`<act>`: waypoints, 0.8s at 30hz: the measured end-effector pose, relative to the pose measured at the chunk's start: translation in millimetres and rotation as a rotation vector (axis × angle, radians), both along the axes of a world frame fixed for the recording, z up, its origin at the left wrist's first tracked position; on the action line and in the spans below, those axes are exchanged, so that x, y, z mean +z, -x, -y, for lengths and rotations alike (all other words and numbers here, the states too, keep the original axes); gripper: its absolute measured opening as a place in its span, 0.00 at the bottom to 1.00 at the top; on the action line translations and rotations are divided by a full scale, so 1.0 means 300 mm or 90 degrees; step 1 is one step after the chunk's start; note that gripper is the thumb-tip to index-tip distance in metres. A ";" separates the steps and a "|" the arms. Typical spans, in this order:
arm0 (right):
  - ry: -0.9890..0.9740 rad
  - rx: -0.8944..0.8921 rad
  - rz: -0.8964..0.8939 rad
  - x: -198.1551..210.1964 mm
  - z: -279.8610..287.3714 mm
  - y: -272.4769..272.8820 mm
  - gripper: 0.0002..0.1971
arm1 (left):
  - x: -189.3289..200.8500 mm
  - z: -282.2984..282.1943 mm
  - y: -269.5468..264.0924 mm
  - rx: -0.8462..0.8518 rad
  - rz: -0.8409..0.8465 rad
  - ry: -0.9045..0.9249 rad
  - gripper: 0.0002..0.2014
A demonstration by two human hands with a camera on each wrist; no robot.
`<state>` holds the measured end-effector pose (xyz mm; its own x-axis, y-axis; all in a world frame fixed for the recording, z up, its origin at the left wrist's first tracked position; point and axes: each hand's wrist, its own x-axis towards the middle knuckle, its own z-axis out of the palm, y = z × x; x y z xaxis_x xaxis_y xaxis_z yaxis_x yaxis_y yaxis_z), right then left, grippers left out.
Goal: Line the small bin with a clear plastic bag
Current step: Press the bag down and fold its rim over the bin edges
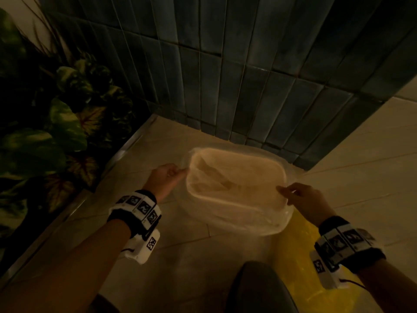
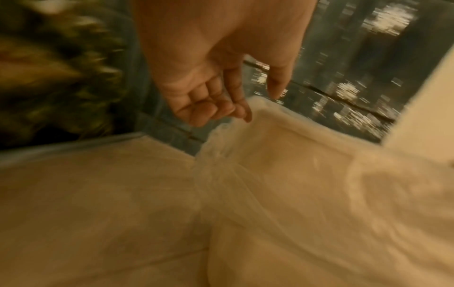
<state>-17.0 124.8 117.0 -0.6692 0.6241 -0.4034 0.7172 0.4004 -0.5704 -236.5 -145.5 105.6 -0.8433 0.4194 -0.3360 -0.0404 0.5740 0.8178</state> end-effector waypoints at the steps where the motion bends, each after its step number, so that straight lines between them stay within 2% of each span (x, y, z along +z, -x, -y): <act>1: -0.001 0.013 0.022 -0.002 0.007 0.010 0.18 | 0.010 -0.007 -0.015 -0.044 -0.010 0.022 0.14; 4: -0.016 0.008 0.034 0.003 0.025 0.040 0.15 | 0.033 -0.027 -0.040 -0.118 -0.050 0.102 0.12; 7: -0.015 0.009 0.036 0.028 0.053 0.084 0.14 | 0.044 -0.034 -0.011 -0.085 -0.071 0.129 0.11; 10: 0.042 -0.029 -0.014 0.026 0.083 0.158 0.10 | 0.056 -0.025 0.063 -0.047 -0.091 0.147 0.07; 14: 0.170 -0.090 -0.083 0.000 0.145 0.304 0.08 | 0.077 -0.007 0.208 0.017 -0.079 0.107 0.05; 17: 0.206 -0.094 -0.101 -0.021 0.206 0.435 0.07 | 0.087 0.038 0.304 0.155 -0.002 -0.014 0.13; 19: 0.207 -0.094 -0.114 -0.030 0.244 0.530 0.04 | 0.086 0.086 0.345 0.228 0.003 -0.069 0.11; 21: 0.218 -0.089 -0.129 -0.037 0.277 0.626 0.04 | 0.088 0.132 0.368 0.239 -0.021 -0.051 0.08; 24: 0.249 -0.083 -0.135 -0.038 0.331 0.765 0.04 | 0.086 0.190 0.368 0.200 -0.079 0.013 0.11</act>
<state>-246.4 25.6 105.7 -0.6887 0.5363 -0.4879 0.5983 0.0403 -0.8002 -347.0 -202.6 131.3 -0.9652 0.1268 -0.2287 -0.1191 0.5655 0.8161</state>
